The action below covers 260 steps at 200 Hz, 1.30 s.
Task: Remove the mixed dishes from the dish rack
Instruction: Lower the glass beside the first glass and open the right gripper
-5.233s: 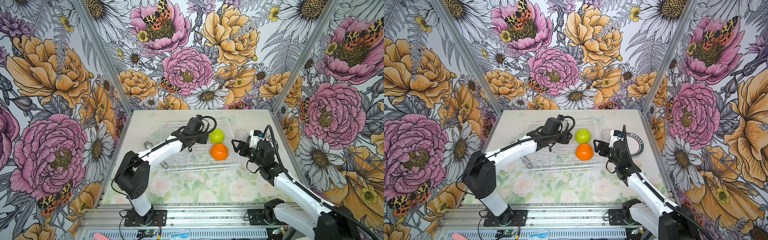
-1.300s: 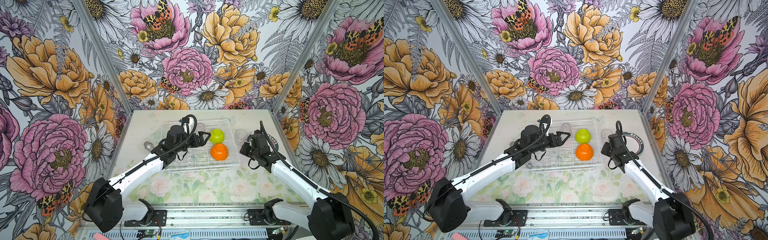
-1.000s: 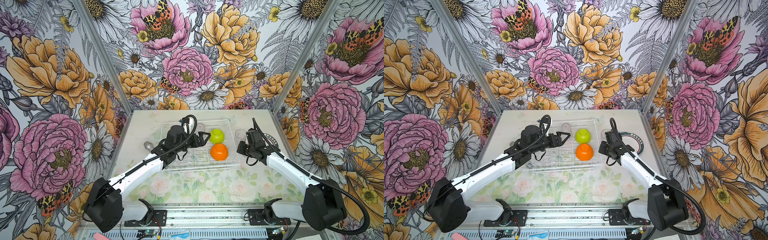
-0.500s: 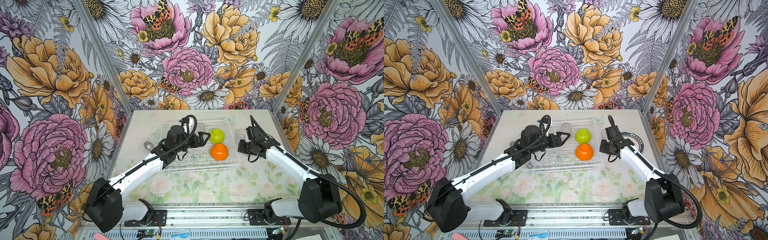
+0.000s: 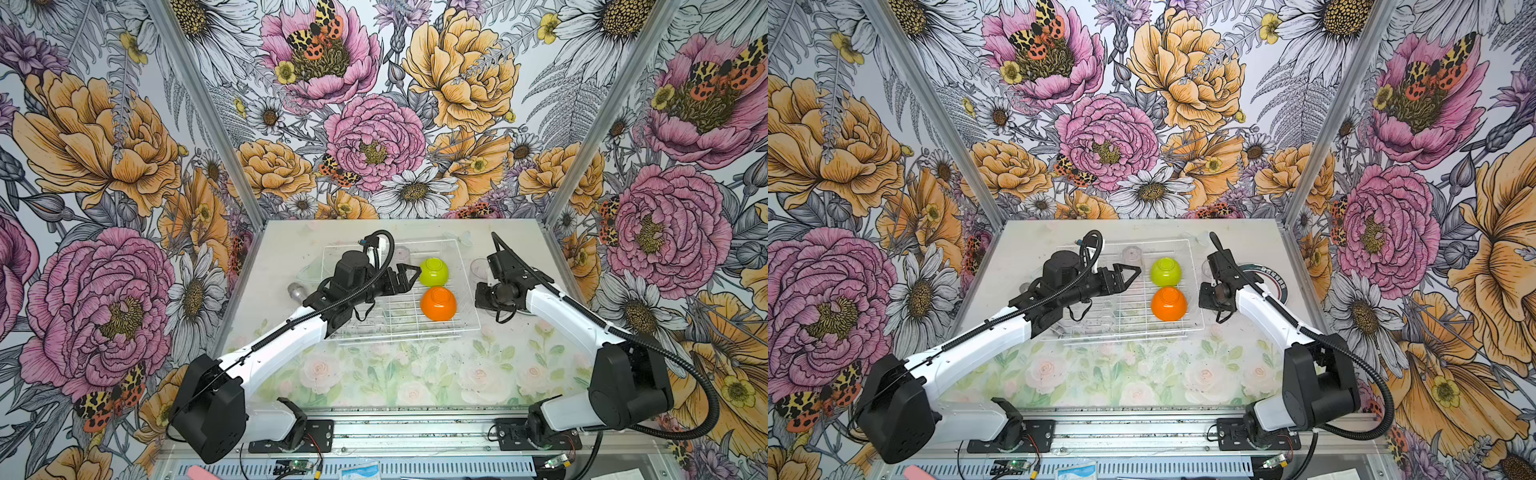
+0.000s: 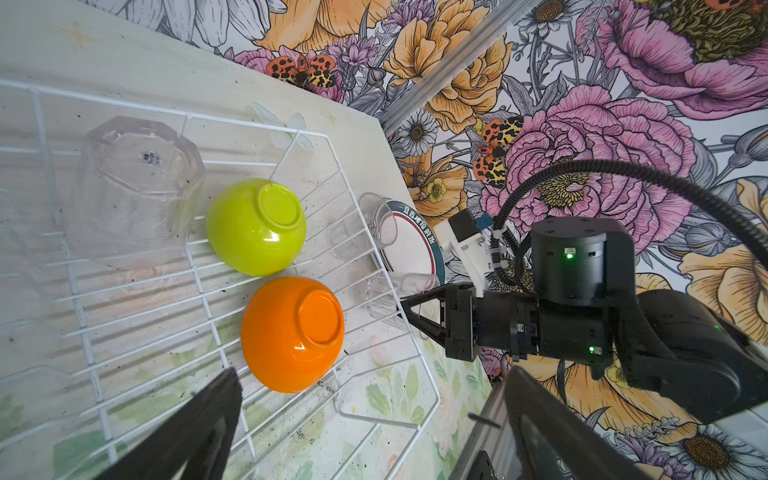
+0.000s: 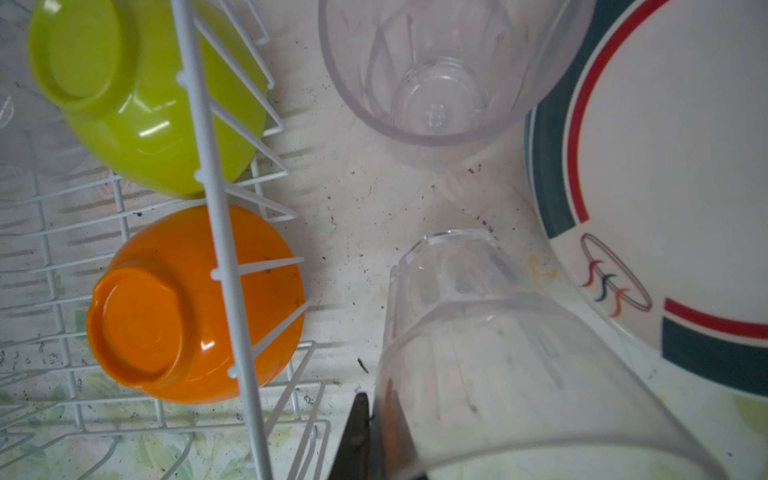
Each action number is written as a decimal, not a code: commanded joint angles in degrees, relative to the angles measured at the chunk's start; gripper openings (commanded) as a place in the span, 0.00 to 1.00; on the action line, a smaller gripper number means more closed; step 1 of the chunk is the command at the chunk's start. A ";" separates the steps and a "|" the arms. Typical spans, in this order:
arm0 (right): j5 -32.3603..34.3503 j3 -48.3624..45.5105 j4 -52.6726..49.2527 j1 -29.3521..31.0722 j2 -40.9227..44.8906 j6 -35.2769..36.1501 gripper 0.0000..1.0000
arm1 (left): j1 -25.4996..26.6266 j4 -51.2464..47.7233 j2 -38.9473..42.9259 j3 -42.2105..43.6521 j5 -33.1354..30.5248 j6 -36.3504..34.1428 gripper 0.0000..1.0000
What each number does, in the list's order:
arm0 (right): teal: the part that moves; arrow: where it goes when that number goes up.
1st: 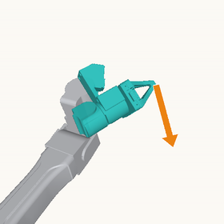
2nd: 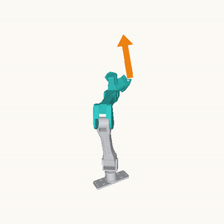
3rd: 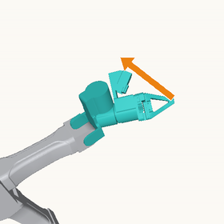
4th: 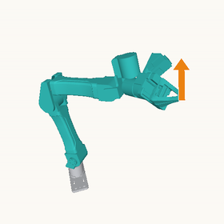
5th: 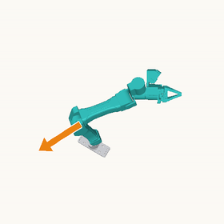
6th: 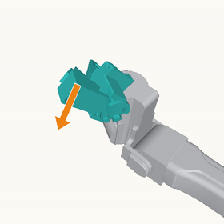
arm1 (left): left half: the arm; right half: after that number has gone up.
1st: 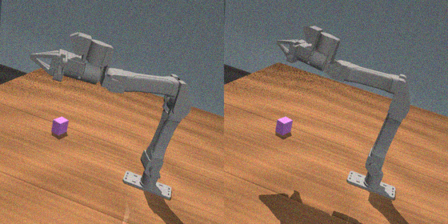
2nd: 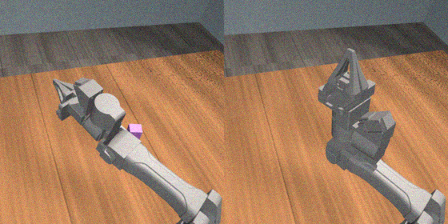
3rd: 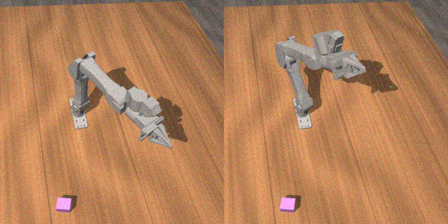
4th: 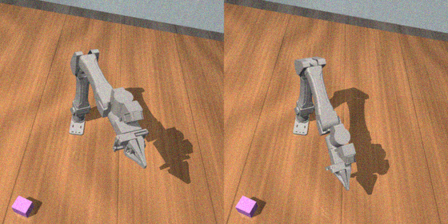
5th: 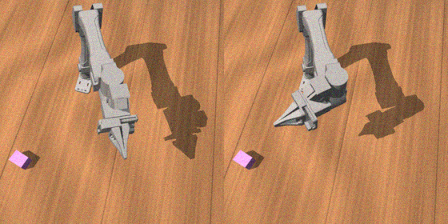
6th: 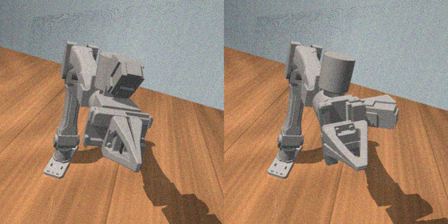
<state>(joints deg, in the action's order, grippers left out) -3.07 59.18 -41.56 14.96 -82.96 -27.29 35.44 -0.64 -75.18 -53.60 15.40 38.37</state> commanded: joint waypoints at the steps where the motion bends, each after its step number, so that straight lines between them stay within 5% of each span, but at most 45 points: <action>1: 0.35 2.90 -1.34 -0.21 -1.04 1.65 0.00 | -0.22 0.64 -1.03 -1.30 -0.09 -0.88 0.99; 91: 1.01 5.64 -3.70 0.29 -5.03 3.08 0.00 | -0.41 0.78 -1.55 -1.34 -0.15 -1.02 0.99; 115: -0.05 6.24 -3.70 0.30 -5.51 3.47 0.24 | -0.41 0.71 -1.44 -1.24 -0.24 -1.11 0.99; 143: -0.03 6.82 -3.62 0.31 -5.00 3.47 0.41 | -0.76 0.71 -1.60 -1.00 -0.01 -1.13 0.99; 260: 3.29 4.59 -1.50 1.38 15.27 1.14 0.58 | -1.76 -5.21 -11.93 -9.65 -7.25 -10.76 0.99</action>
<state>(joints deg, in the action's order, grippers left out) -1.04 65.60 -45.12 15.35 -73.01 -24.45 34.57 -2.00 -83.55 -58.26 12.62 33.50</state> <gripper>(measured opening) 0.564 0.986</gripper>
